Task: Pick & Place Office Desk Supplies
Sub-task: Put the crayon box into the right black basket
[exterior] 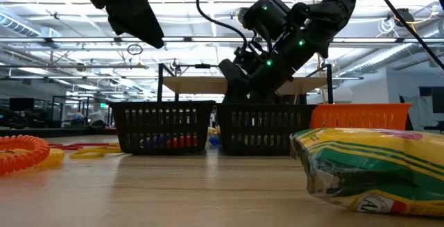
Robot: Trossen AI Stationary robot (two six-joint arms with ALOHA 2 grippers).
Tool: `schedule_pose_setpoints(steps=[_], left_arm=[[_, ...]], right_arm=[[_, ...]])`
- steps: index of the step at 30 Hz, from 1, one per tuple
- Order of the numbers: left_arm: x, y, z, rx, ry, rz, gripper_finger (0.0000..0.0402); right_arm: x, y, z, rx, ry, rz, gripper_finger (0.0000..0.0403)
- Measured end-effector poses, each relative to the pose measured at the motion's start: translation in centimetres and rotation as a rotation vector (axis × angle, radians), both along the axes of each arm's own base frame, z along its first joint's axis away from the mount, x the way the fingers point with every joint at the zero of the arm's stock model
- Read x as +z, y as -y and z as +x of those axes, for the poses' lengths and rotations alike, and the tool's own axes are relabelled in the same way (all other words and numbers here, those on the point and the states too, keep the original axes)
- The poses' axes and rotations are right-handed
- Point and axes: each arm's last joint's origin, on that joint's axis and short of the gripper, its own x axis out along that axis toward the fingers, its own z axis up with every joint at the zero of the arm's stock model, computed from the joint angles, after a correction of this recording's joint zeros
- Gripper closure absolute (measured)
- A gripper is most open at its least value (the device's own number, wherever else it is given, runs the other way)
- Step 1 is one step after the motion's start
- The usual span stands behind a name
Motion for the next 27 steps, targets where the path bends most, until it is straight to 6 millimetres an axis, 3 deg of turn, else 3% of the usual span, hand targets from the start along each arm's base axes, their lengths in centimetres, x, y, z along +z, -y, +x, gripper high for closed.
schedule_pose_setpoints(steps=[27], left_arm=[[0.2, 0.1, 0.2, -0.021, 0.028, 0.009, 0.0279]], right_arm=[[1.1, 0.2, 0.9, 0.056, 0.013, 0.055, 0.0181]])
